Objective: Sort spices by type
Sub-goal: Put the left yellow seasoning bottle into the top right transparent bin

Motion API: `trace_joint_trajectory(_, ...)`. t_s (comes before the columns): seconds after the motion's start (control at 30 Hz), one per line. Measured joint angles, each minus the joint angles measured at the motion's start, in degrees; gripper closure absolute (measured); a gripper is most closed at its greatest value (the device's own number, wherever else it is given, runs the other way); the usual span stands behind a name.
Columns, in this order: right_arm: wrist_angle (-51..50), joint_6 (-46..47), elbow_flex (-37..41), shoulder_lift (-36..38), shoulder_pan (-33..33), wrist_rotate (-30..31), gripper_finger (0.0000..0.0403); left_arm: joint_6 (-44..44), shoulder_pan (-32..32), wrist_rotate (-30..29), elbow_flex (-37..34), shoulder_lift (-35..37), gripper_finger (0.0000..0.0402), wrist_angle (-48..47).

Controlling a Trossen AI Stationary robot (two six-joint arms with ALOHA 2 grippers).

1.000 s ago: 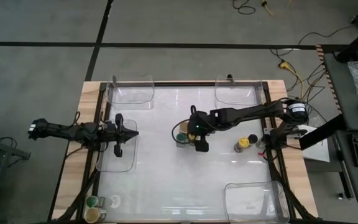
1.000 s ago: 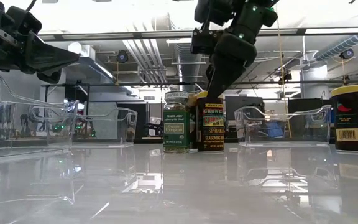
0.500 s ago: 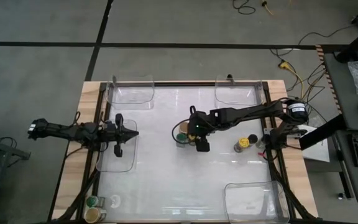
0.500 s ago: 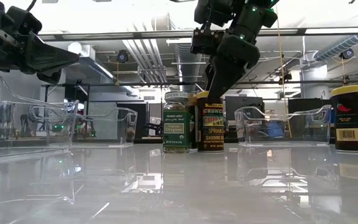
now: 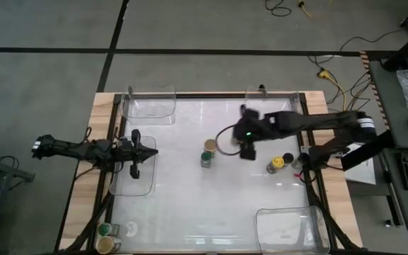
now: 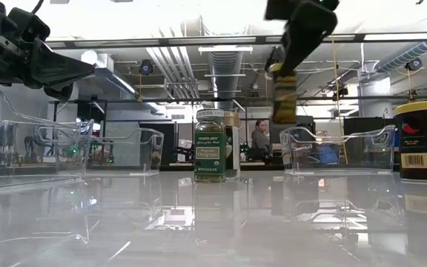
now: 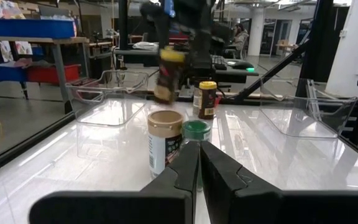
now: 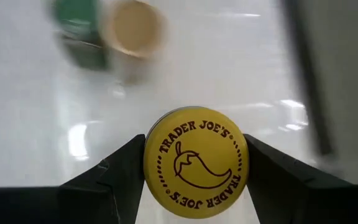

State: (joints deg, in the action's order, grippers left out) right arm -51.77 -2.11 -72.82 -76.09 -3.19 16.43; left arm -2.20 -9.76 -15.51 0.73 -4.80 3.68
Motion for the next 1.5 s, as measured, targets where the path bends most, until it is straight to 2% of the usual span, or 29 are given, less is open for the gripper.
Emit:
trace_joint_trajectory(0.13, -3.2, 0.9, 0.2, 6.4, -2.0, 8.1, 0.018, 0.0, 0.0, 0.0, 0.0, 0.0, 0.04, 0.0)
trace_joint_trajectory(0.23, -3.6, 0.4, 1.6, 9.7, -6.1, 10.1, 0.018, 0.0, 0.0, 0.0, 0.0, 0.0, 0.04, 0.0)
trace_joint_trajectory(0.37, -3.4, -1.6, 5.1, 12.0, -16.0, 9.9, 0.018, 0.0, 0.0, 0.0, 0.0, 0.0, 0.04, 0.0)
trace_joint_trajectory(0.43, -0.6, -3.4, 7.3, 12.4, -22.1, 6.0, 0.018, 0.0, 0.0, 0.0, 0.0, 0.0, 0.04, 0.1)
trace_joint_trajectory(0.57, 8.1, -5.4, 12.0, 11.3, -33.1, -7.3, 0.018, 0.0, 0.0, 0.0, 0.0, 0.0, 0.04, 0.1)
trace_joint_trajectory(0.77, 10.7, -11.1, 14.3, 7.3, -43.6, -15.4, 0.018, 0.0, 0.0, 0.0, 0.0, 0.0, 0.04, 0.2)
trace_joint_trajectory(0.87, 13.8, -13.7, 15.1, 5.2, -46.0, -20.6, 0.018, 0.0, 0.0, 0.0, 0.0, 0.0, 0.04, 0.2)
trace_joint_trajectory(0.97, 14.9, -16.5, 15.1, 2.6, -47.3, -23.1, 0.018, 0.0, 0.0, 0.0, 0.0, 0.0, 0.04, 0.1)
trace_joint_trajectory(1.1, 15.2, -19.4, 14.8, -1.0, -47.4, -28.7, 0.0179, 0.0, 0.0, 0.0, 0.0, 0.0, 0.04, 0.1)
trace_joint_trajectory(1.5, 17.2, -22.9, 12.2, -6.9, -47.4, -29.0, 0.0179, 0.0, 0.0, 0.0, 0.0, 0.0, 0.04, 0.1)
